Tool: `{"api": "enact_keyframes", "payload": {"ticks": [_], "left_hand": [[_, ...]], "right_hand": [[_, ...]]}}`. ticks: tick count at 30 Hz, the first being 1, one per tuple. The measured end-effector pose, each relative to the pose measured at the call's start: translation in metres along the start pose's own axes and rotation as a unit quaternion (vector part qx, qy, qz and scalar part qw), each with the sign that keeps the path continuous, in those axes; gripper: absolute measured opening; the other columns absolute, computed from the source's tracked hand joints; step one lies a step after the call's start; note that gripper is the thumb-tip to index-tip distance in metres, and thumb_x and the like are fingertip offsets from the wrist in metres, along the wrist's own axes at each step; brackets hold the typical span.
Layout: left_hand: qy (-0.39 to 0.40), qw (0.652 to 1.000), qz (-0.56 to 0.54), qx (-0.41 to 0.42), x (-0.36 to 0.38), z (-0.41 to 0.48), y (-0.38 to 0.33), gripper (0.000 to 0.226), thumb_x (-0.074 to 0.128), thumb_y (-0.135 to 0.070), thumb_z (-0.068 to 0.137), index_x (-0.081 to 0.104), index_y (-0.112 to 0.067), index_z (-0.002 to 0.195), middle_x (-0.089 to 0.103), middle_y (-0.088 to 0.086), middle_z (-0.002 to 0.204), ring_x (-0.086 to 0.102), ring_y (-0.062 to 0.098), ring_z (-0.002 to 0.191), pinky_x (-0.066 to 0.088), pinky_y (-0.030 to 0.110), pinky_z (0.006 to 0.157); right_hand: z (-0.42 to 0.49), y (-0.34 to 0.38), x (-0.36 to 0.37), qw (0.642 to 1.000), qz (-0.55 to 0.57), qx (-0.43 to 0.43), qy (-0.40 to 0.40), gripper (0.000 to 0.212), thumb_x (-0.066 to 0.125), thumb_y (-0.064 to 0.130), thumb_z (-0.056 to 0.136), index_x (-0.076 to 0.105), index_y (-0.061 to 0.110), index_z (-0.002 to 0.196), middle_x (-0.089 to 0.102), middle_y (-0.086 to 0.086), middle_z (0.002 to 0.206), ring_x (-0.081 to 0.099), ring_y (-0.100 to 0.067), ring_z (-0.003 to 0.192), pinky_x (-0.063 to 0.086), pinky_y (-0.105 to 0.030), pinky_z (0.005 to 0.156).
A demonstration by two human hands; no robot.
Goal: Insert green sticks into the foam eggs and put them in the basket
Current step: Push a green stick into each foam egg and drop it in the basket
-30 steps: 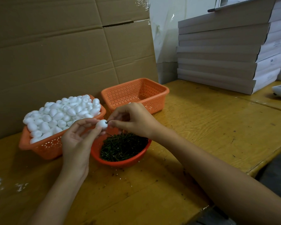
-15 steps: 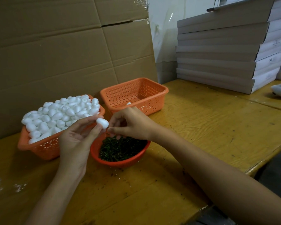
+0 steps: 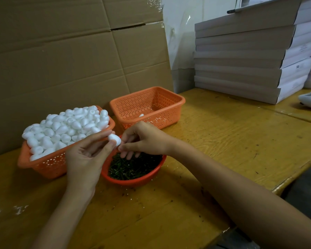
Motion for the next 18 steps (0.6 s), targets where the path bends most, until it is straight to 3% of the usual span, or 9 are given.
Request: {"api": "enact_keyframes", "payload": {"ticks": [4,11,18], "left_hand": [[0.002,1.000,0.016,0.007,0.0022,-0.0012,-0.0016,0.031,0.086,-0.021,0.079,0.084,-0.036,0.106,0.082,-0.002,0.109,0.078,0.016,0.107,0.060,0.019,0.088],[0.000,1.000,0.025,0.014,0.0031,-0.0013,-0.0063,0.031,0.085,-0.022,0.079,0.083,-0.037,0.106,0.082,-0.004,0.107,0.079,0.014,0.104,0.060,0.019,0.086],[-0.009,0.999,0.031,0.031,0.0037,-0.0037,-0.0084,0.032,0.085,-0.020,0.080,0.082,-0.039,0.107,0.082,-0.006,0.109,0.078,0.014,0.106,0.062,0.022,0.089]], "right_hand": [[0.0003,-0.0008,0.0008,1.000,0.012,0.009,0.002,0.013,0.067,0.010,0.101,0.071,-0.002,0.104,0.080,-0.013,0.094,0.079,-0.026,0.083,0.064,-0.035,0.072],[0.0004,0.0000,0.0028,0.998,0.053,0.016,0.004,0.018,0.065,0.011,0.103,0.069,-0.006,0.106,0.079,-0.016,0.097,0.078,-0.032,0.088,0.062,-0.030,0.070],[-0.0008,0.0009,0.0015,0.998,0.063,0.013,0.007,0.019,0.064,0.010,0.103,0.068,-0.008,0.108,0.079,-0.019,0.099,0.078,-0.035,0.091,0.061,-0.033,0.072]]}}
Point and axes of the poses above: each hand's wrist, its own z-axis towards the middle knuckle, its own x-axis out of the palm, y = z × x, the point moved 7 cm from there along z, towards the middle knuckle
